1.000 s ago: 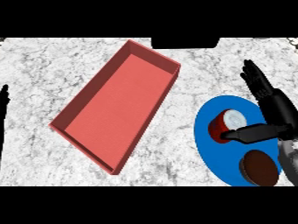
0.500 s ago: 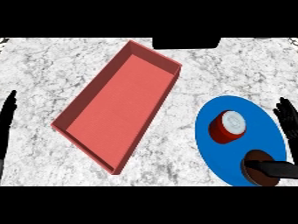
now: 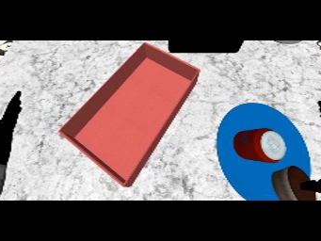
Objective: Pick the can from the plate and place it in the cardboard box
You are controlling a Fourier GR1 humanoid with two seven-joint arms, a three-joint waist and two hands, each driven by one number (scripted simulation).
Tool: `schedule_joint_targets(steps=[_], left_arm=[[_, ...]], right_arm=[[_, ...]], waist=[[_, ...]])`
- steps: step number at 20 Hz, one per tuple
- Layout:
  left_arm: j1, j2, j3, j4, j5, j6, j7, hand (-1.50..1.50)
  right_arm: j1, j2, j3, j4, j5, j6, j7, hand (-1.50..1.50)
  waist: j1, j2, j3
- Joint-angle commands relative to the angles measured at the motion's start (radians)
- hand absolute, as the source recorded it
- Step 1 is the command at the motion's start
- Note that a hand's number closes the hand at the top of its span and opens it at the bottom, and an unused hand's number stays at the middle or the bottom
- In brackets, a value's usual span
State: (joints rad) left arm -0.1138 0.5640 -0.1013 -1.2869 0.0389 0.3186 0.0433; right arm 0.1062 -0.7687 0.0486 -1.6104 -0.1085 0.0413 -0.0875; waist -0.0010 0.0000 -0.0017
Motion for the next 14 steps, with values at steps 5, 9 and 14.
schedule_joint_targets(steps=[5,9,14], left_arm=[[-0.006,-0.006,0.003,-0.005,-0.020,-0.013,0.006,0.00],[0.008,-0.018,0.034,0.032,-0.020,-0.031,-0.041,0.00],[0.016,-0.013,0.057,-0.023,-0.019,-0.075,-0.003,0.00]], right_arm=[[-0.167,-0.195,0.069,-0.054,-0.002,0.262,0.312,-1.50],[-0.275,-0.116,0.146,0.043,0.028,0.346,0.369,-1.50],[-0.421,-0.038,0.170,0.136,0.067,0.428,0.466,-1.50]], waist=[[0.024,0.003,0.000],[0.017,0.003,0.001],[0.017,0.002,0.001]])
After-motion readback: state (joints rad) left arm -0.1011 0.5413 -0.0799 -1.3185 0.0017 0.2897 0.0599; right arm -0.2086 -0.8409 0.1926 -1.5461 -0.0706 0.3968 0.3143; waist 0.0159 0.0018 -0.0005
